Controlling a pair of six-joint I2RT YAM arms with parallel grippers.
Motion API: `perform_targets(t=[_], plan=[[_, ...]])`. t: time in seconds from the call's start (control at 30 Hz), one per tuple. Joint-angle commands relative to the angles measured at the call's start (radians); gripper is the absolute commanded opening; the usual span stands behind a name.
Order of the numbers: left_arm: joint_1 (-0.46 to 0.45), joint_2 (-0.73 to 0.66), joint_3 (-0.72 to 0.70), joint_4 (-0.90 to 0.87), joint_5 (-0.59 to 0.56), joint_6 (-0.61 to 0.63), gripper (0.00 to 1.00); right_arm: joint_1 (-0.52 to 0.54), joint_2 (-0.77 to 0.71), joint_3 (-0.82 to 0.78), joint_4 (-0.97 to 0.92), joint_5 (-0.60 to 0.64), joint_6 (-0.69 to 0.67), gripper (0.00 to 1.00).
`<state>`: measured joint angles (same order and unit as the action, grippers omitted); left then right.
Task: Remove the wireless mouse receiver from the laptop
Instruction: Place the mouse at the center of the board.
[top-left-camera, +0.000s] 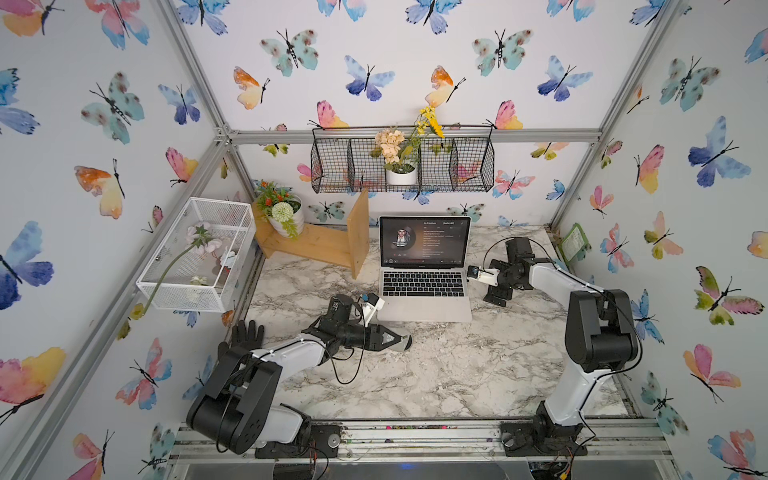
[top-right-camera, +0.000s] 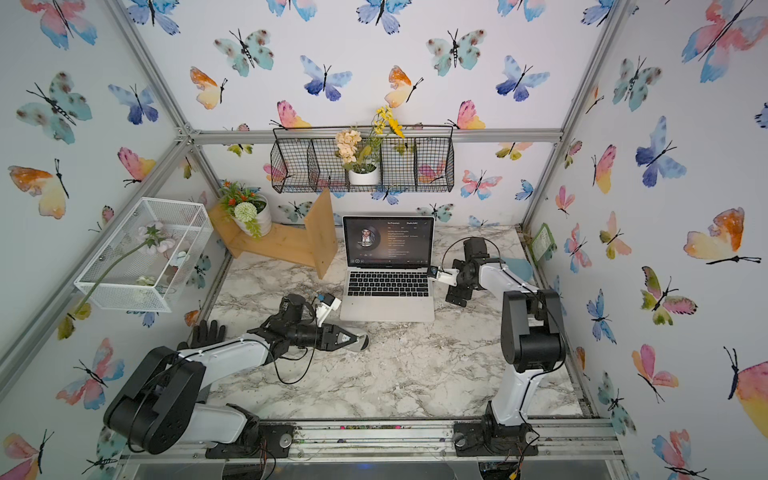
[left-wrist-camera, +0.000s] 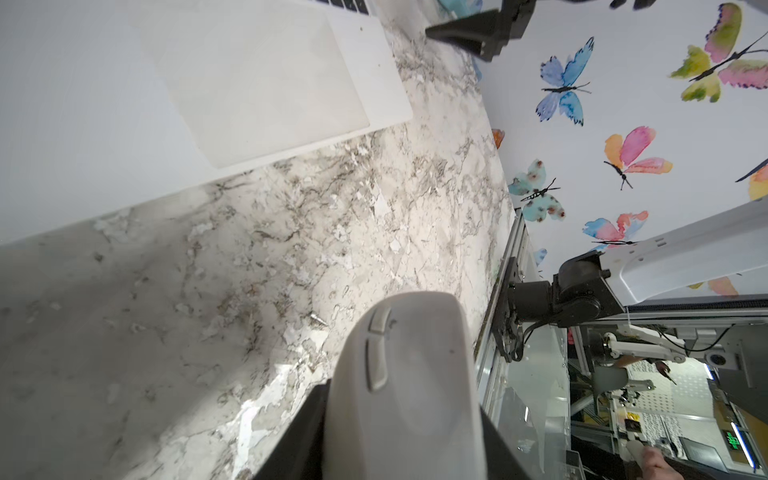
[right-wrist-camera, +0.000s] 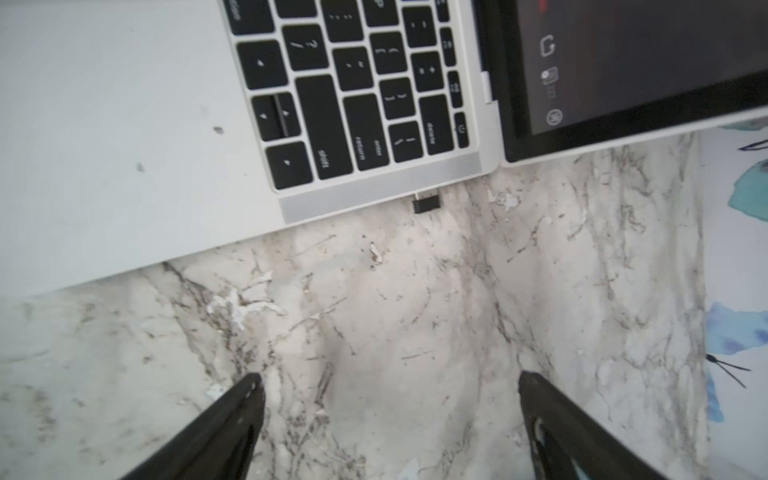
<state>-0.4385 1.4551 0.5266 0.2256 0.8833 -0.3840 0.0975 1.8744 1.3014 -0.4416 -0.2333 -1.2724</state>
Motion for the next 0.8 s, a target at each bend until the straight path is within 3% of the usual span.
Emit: perform_targets(t=[0.0,0.27,0.47,0.77], plan=[[0.004,0.042,0.029,0.001,0.103,0.036,0.21,-0.022,0.064,0.086,-0.042,-0.075,-0.106,0.85],[0.004,0.124,0.029,0.046,0.119,0.014,0.25,-0.032,0.262,0.343,-0.23,-0.168,-0.201,0.77],[0.0,0.169,0.035,0.073,0.118,-0.002,0.29,-0.027,0.282,0.324,-0.2,-0.253,-0.2,0.74],[-0.006,0.195,0.061,0.042,0.101,0.021,0.42,0.009,0.323,0.315,-0.22,-0.272,-0.186,0.68]])
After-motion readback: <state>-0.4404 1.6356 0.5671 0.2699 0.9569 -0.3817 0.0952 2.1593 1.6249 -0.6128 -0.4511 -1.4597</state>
